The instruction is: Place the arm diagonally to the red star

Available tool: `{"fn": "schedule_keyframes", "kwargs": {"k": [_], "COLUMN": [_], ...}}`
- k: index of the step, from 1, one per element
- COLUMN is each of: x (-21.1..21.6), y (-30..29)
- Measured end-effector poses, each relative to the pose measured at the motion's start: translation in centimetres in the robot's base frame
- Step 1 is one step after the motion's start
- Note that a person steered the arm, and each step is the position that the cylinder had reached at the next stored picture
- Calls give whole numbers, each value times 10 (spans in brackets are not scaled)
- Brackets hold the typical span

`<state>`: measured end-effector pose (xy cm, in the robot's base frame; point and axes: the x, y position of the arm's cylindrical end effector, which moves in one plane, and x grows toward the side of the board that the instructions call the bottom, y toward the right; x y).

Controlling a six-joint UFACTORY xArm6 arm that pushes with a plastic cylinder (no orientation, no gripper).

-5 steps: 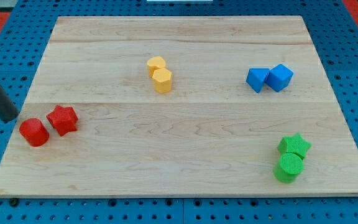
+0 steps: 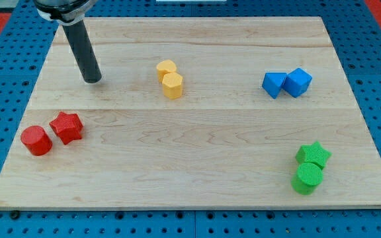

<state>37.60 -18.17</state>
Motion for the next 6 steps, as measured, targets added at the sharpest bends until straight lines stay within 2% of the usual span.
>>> {"fn": "schedule_keyframes", "kwargs": {"k": [3, 5, 6], "x": [4, 42, 58], "y": [-1, 8, 51]}}
